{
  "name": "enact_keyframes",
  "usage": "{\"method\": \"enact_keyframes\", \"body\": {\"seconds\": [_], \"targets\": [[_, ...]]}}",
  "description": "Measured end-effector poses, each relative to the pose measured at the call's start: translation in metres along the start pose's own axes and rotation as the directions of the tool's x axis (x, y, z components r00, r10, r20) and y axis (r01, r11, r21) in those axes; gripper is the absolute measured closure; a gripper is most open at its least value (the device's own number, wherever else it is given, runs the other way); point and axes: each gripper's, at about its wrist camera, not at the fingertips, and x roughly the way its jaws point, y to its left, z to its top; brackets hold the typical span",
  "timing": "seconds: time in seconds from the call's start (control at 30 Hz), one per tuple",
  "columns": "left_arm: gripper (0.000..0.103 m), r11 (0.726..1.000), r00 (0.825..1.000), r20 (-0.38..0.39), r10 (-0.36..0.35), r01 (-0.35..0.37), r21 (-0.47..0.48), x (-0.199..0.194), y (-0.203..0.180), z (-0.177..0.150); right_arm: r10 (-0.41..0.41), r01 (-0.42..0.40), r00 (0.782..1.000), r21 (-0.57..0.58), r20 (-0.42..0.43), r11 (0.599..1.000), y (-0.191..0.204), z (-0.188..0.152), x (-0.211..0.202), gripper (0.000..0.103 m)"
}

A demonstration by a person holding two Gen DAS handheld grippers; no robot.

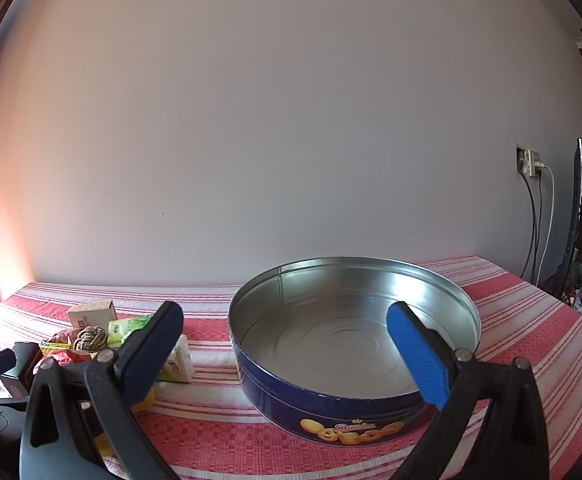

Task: Organize objects
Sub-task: 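Move both tools toward the pile of items beside the tin, then grasp the yellow sponge with the right tool while the left tool grasps the black box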

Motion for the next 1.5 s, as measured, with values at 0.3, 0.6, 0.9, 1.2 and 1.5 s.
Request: {"method": "enact_keyframes", "body": {"seconds": [0.3, 0.6, 0.9, 1.2, 1.5], "targets": [[0.001, 1.0, 1.0, -0.013, -0.001, 0.001, -0.01, 0.002, 0.002, 0.0, 0.042, -0.042, 0.999, 0.007, -0.004, 0.999, -0.002, 0.001, -0.002, 0.0], [0.001, 0.998, 0.996, -0.055, 0.063, -0.064, -0.002, -0.011, 0.032, -0.013, 0.102, -0.102, 0.994, -0.009, -0.034, 0.995, 0.003, -0.001, 0.0, 0.0], [0.001, 0.981, 0.976, -0.116, 0.185, -0.19, -0.039, -0.02, 0.104, -0.03, 0.298, -0.307, 0.937, -0.024, -0.18, 0.951, 0.025, -0.012, 0.009, 0.0], [0.001, 0.983, 0.978, -0.164, 0.129, -0.148, -0.108, -0.02, 0.139, -0.034, 0.534, -0.615, 0.669, 0.019, -0.517, 0.788, 0.085, -0.043, 0.032, 0.01], [0.001, 0.993, 0.982, -0.171, 0.079, -0.093, -0.075, -0.014, 0.128, -0.017, 0.589, -0.671, 0.527, 0.125, -0.612, 0.73, 0.118, -0.062, 0.053, 0.041]]}}
